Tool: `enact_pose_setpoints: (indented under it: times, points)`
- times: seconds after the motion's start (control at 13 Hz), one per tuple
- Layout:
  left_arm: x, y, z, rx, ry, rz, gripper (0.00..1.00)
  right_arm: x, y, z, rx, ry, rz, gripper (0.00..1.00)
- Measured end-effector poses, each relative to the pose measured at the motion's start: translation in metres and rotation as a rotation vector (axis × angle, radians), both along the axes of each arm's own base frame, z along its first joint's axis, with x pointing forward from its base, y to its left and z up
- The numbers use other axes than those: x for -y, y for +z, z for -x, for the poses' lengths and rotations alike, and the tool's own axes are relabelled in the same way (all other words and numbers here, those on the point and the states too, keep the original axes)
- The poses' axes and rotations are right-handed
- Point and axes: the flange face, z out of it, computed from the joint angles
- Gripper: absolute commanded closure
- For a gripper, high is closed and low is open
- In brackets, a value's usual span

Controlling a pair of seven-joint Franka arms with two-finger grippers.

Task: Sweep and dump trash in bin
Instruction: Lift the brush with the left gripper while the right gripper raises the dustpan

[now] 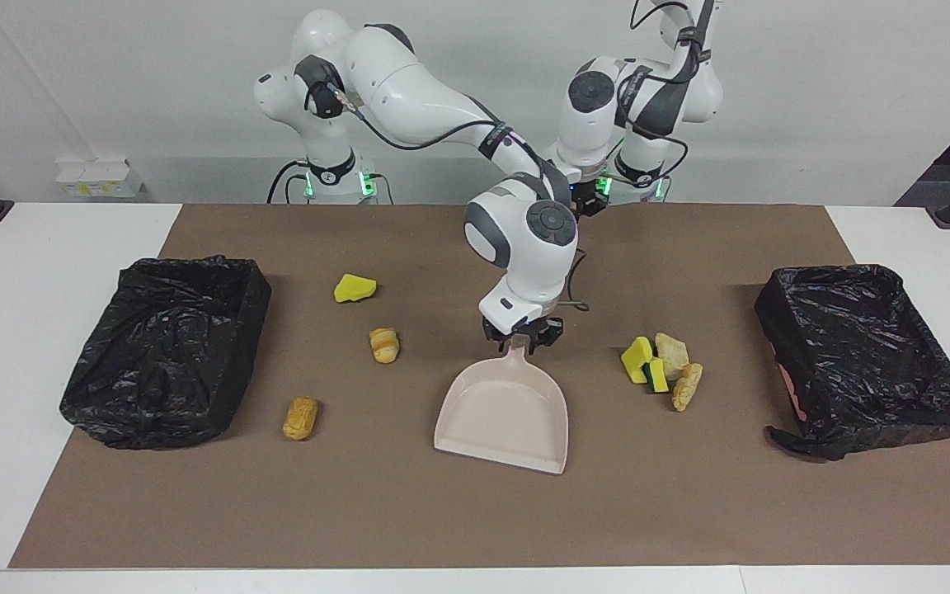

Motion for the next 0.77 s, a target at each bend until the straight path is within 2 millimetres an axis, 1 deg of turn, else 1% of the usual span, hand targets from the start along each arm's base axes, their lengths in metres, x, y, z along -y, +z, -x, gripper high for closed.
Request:
enact_pose_setpoints:
  times: [0.08,0.15,0.31,0.46,0.62,0.77]
  points:
    - [-0.02,0.011,-0.003,-0.029,0.017,-0.003,1.0,0.001,0.005,-0.001,0.007,-0.003,-0.004,1.0]
    - [-0.04,0.021,-0.011,-0.039,0.051,0.001,1.0,0.003,0.009,-0.002,0.012,-0.004,-0.008,1.0]
    - [-0.075,0.034,-0.035,-0.011,0.122,0.005,1.0,0.002,0.013,-0.002,0.02,-0.004,-0.014,1.0]
    - [-0.102,0.043,-0.063,0.028,0.195,0.009,1.0,0.001,0.019,-0.002,0.03,0.005,-0.023,1.0]
    - [-0.127,0.044,-0.098,0.097,0.274,0.036,1.0,0.004,0.033,-0.004,0.044,0.046,-0.031,1.0]
    - [-0.155,0.038,-0.132,0.138,0.348,0.054,1.0,0.012,0.043,-0.008,0.053,0.096,-0.035,1.0]
